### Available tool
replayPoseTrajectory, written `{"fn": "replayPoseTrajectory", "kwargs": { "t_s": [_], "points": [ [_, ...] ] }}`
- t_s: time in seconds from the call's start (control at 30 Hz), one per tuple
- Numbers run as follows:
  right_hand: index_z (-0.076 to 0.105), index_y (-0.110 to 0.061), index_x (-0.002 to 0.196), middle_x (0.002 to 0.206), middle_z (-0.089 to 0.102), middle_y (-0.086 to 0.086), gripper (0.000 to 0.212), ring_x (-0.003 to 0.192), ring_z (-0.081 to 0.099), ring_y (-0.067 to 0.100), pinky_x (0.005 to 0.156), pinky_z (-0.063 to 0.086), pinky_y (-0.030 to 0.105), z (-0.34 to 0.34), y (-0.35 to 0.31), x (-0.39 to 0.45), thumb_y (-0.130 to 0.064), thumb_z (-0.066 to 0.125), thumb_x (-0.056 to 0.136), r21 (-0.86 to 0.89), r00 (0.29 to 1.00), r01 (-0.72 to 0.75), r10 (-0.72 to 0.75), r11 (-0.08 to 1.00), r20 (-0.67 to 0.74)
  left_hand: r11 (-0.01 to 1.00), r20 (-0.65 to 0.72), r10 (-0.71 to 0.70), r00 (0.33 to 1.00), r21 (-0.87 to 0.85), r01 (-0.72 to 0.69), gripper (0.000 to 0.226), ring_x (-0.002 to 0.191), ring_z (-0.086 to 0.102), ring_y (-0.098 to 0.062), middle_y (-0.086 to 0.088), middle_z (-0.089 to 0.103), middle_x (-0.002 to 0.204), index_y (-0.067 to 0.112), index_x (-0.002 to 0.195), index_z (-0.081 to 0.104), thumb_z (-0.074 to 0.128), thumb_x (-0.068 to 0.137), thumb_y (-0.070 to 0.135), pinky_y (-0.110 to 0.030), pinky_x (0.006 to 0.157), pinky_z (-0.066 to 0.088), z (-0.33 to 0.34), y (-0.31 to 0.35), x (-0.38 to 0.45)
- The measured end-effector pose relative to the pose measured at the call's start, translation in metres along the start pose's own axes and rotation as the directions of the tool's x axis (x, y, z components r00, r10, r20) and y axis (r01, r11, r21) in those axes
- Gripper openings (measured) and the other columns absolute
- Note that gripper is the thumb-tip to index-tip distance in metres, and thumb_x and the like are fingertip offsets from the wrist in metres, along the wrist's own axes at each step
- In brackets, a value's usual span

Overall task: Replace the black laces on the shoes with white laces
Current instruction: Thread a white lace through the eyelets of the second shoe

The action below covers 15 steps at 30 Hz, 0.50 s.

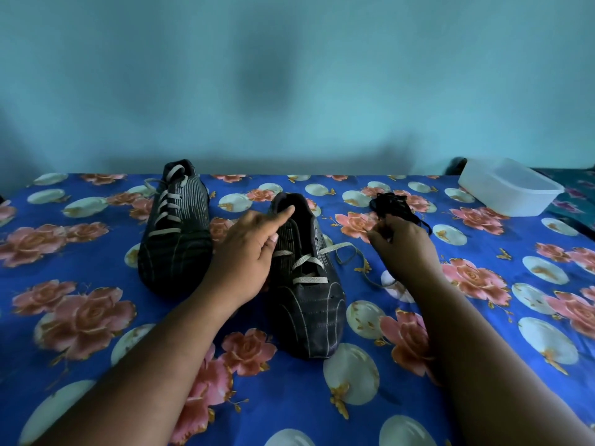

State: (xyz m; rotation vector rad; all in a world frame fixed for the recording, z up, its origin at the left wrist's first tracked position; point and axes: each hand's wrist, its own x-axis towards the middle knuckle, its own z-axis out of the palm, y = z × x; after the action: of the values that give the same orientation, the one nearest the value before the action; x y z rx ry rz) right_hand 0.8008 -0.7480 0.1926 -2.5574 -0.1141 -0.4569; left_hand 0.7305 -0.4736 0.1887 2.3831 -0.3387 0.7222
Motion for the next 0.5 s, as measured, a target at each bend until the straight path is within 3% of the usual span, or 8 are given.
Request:
{"fn": "replayPoseTrajectory", "kwargs": {
  "t_s": [0.1,0.2,0.33,0.5],
  "points": [
    [0.068,-0.022,0.084,0.075,0.067,-0.009,0.011,0.072,0.061,0.01,0.067,0.048,0.032,-0.002,-0.027,-0.011,-0.028,0.069,0.093,0.263,0.991,0.131,-0.131,0.956,-0.018,1.0,0.047,-0.026,0.999,-0.005,0.027,0.049,0.097,0.051,-0.015,0.003,0.049,0.107,0.036,0.145,0.054,0.054,0.102,0.011,-0.023,0.089,0.04,0.0,0.002,0.002],
    [0.071,-0.019,0.082,0.066,0.062,-0.014,0.009,0.066,0.057,0.008,0.064,0.044,0.025,-0.001,-0.057,-0.027,-0.02,0.073,0.091,0.396,0.954,0.279,-0.299,0.875,-0.012,0.999,0.054,-0.031,0.998,-0.027,0.033,0.046,0.104,0.053,-0.015,0.003,0.048,0.111,0.033,0.141,0.056,0.056,0.101,0.01,-0.033,0.089,0.048,0.0,0.004,0.001],
    [0.074,-0.024,0.086,0.069,0.061,-0.024,0.005,0.074,0.056,0.003,0.066,0.044,0.019,0.002,-0.072,-0.037,-0.022,0.075,0.09,0.408,0.904,0.404,-0.426,0.819,-0.039,0.99,0.056,-0.055,0.997,-0.127,0.062,0.04,0.099,0.048,-0.005,0.007,0.049,0.106,0.029,0.133,0.059,0.06,0.099,0.008,-0.023,0.087,0.041,0.0,0.004,0.0],
    [0.073,-0.033,0.085,0.073,0.063,-0.024,0.011,0.086,0.055,0.006,0.077,0.046,0.034,0.007,-0.067,-0.035,-0.041,0.066,0.086,0.348,0.877,0.471,-0.474,0.811,-0.082,0.946,0.062,-0.079,0.995,-0.311,0.094,0.031,0.097,0.062,-0.015,0.003,0.061,0.097,0.032,0.121,0.061,0.063,0.098,0.012,-0.031,0.081,0.051,-0.004,-0.001,-0.002]
  ]
}}
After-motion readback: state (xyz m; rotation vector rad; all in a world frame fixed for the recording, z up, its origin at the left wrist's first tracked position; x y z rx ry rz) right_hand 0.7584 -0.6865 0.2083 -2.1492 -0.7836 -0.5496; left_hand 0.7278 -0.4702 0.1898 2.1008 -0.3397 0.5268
